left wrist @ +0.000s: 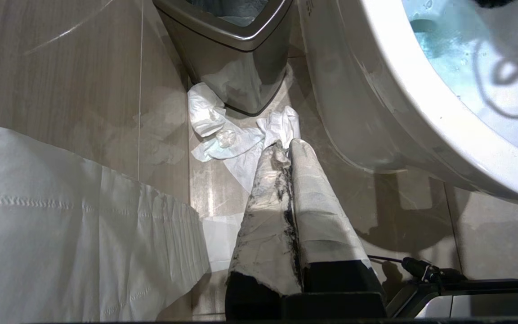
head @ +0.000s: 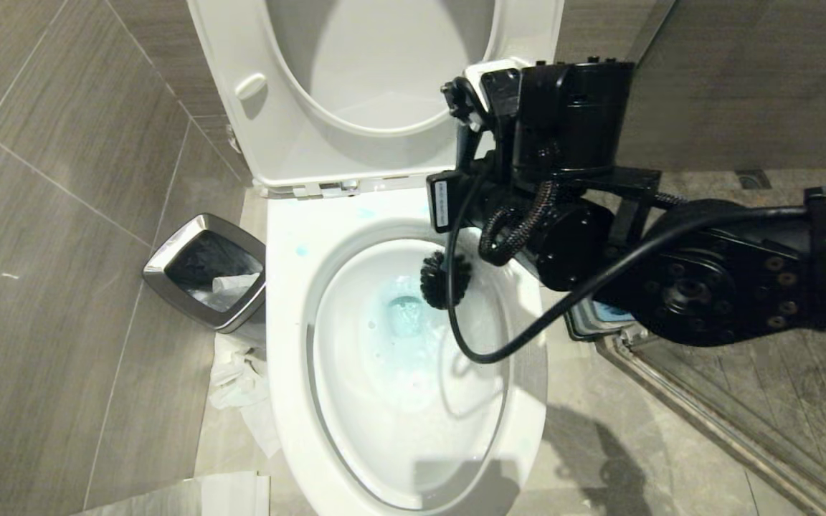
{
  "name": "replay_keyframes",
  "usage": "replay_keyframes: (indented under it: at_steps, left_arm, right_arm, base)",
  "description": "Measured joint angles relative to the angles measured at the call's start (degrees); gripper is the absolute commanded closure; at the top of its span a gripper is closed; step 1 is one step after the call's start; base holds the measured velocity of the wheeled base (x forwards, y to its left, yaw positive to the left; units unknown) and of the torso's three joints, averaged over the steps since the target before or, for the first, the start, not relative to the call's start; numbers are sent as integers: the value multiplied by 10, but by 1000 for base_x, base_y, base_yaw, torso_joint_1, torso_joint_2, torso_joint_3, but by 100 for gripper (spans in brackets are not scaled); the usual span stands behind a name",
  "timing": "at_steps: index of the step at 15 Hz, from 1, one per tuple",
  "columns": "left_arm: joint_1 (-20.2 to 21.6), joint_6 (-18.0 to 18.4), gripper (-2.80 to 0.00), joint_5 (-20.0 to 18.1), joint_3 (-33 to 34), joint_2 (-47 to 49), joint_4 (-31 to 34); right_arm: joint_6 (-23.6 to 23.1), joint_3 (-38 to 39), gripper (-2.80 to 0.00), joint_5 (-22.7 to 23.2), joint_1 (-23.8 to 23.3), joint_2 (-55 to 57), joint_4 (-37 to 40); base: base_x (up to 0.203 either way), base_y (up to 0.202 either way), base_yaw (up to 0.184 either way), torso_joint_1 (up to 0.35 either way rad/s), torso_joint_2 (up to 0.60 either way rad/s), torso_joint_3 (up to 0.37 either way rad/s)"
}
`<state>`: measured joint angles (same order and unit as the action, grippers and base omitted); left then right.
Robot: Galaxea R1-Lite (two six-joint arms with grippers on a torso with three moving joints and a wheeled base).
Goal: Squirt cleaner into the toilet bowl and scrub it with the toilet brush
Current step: Scrub the toilet bowl
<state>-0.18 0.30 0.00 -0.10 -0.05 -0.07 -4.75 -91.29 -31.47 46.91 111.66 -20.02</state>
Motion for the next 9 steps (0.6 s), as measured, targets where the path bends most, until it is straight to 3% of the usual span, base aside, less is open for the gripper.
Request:
replay_keyframes:
  at_steps: [5,9]
  left_arm:
    - [0,0,0,0,0,0,0]
    - [0,0,0,0,0,0,0]
  right_arm:
    - [-13,-119,0,4,18,93,1]
    - [-11,-155,0,2,70,133,2]
  base:
    - [0,0,0,0,0,0]
    - [0,0,0,0,0,0]
